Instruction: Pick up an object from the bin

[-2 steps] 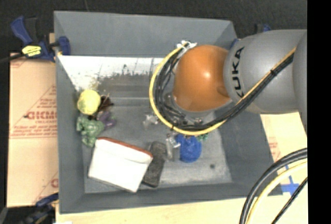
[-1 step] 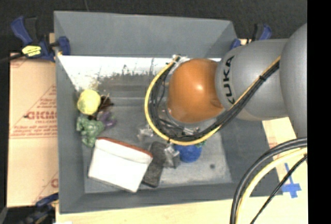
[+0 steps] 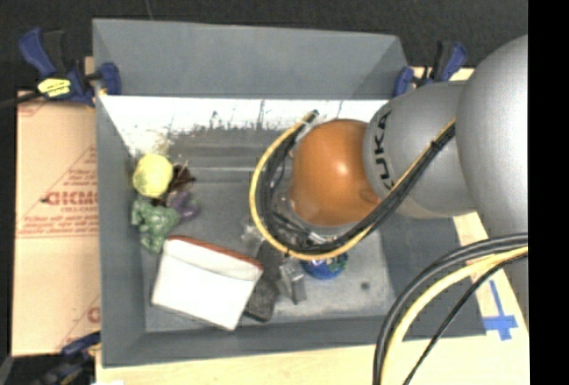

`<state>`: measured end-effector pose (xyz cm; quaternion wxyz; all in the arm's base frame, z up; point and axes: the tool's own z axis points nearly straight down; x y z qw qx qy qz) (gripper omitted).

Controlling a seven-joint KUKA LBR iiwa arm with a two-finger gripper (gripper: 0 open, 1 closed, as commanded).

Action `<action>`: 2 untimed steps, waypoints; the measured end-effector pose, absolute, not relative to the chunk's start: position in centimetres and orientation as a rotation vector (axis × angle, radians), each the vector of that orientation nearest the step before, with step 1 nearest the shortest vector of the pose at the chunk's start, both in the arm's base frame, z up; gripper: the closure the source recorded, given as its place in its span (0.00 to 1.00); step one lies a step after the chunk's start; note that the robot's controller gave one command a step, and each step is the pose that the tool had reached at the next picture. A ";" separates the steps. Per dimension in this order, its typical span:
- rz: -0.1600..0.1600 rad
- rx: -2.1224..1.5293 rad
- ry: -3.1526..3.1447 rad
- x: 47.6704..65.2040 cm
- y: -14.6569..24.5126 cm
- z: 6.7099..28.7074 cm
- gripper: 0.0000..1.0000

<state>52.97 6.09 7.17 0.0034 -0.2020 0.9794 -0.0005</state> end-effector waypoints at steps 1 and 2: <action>0.004 -0.919 2.985 53.6 5.3 7.4 1.00; 0.004 -0.918 2.985 53.6 5.3 7.4 1.00</action>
Offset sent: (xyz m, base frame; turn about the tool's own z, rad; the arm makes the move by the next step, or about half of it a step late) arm 0.0000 0.0000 0.0000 0.0000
